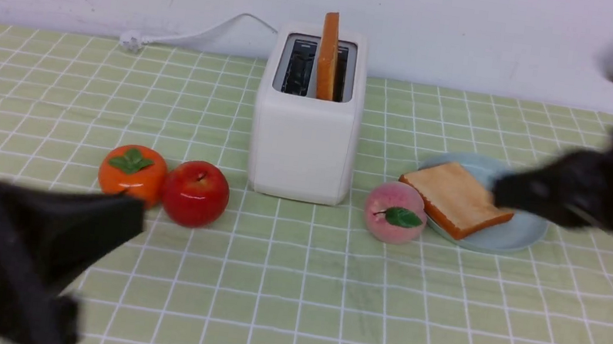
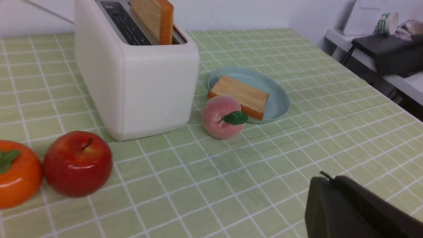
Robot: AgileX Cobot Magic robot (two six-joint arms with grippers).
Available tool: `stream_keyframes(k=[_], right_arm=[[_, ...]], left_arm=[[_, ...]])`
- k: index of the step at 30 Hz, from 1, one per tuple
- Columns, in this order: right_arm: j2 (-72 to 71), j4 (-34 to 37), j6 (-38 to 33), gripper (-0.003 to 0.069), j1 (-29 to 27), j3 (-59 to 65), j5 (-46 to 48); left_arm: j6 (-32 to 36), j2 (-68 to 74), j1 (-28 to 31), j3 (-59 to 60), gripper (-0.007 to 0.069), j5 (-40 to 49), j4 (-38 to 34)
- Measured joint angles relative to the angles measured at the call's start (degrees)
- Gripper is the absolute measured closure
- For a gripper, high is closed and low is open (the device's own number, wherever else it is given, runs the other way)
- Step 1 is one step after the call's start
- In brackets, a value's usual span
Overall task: Take toasted bread from bread machine on green coffee tablecloth place on plate.
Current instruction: 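Grasp the toast slice in the toaster and pull it up out of the slot with the right gripper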
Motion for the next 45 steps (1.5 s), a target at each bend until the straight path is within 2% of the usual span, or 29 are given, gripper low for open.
stream_keyframes(k=[2,5,7,12,13,16,18,19,20,21,22,25,28,30,31,32,34,35,38,42,45], right_arm=[[3.7,-2.1,1.5,0.0652,2.8,-4.3,-0.8],[14.3,-12.2,9.6,0.062,8.8,-18.3,-1.9],[17.1,-16.1,12.9,0.0599,9.9,-22.9,-1.9],[29.8,-33.5,28.8,0.0382,12.8,-39.4,-2.0],[32.6,-36.6,32.4,0.0305,12.8,-42.9,-2.2],[37.4,-41.4,39.0,0.0164,12.9,-47.6,-3.7],[40.1,-42.7,41.3,0.0093,12.9,-49.4,-6.2],[41.0,-42.8,41.7,0.0079,13.0,-49.8,-7.5],[42.0,-43.2,42.1,0.0062,13.0,-50.0,-9.2],[42.2,-43.3,42.1,0.0061,13.0,-50.0,-9.5],[43.6,-44.0,42.5,0.0062,13.0,-50.0,-11.9],[45.5,-46.3,42.7,0.0105,13.0,-50.0,-15.1],[46.9,-48.5,42.8,0.0179,13.0,-50.1,-17.4],[47.5,-49.6,42.8,0.022,13.0,-50.2,-18.0],[47.9,-50.5,42.8,0.0274,13.0,-50.3,-18.2],[48.1,-50.7,42.8,0.0286,13.0,-50.4,-18.2],[48.5,-51.5,42.8,0.0357,13.0,-50.5,-18.5],[48.5,-51.5,42.8,0.0357,13.0,-50.5,-18.5],[48.6,-52.0,42.8,0.0449,13.0,-50.5,-18.6],[48.7,-52.4,43.0,0.0525,13.0,-50.5,-18.9],[48.3,-52.4,43.0,0.0536,13.0,-50.5,-19.4]], left_arm=[[-0.3,-2.2,0.0,1.5,0.0638,0.0,1.0],[-2.4,-7.4,0.0,4.6,0.0638,1.3,4.3],[-3.8,-8.3,0.0,5.1,0.0638,2.4,6.0],[-14.4,-8.6,0.0,5.5,0.0638,4.9,19.0],[-19.2,-8.6,0.0,5.5,0.0638,4.9,24.1],[-30.9,-8.6,0.0,5.5,0.0638,4.9,34.8],[-40.2,-8.6,0.0,5.5,0.0638,5.5,43.5],[-43.0,-8.6,0.0,5.5,0.0638,5.8,46.2],[-48.8,-8.6,0.0,5.5,0.0638,6.5,51.4],[-50.8,-8.6,0.0,5.5,0.0638,6.7,53.1],[-57.5,-8.6,0.0,5.5,0.0638,7.5,58.4],[-68.1,-8.6,0.0,5.6,0.0638,8.6,66.5],[-73.6,-8.6,0.0,5.8,0.0638,8.8,70.9],[-74.6,-8.6,0.0,5.8,0.0638,8.8,71.7],[-75.4,-8.6,0.0,5.8,0.0638,8.8,72.4],[-75.5,-8.6,0.0,5.8,0.0638,8.8,72.4],[-75.7,-8.6,0.0,5.8,0.0638,8.7,72.6],[-75.7,-8.6,0.0,5.8,0.0638,8.7,72.6],[-75.9,-8.6,0.0,5.8,0.0638,8.4,72.6],[-75.9,-8.6,0.0,5.8,0.0638,8.1,72.6],[-75.9,-8.6,0.0,5.8,0.0638,8.1,72.6]])
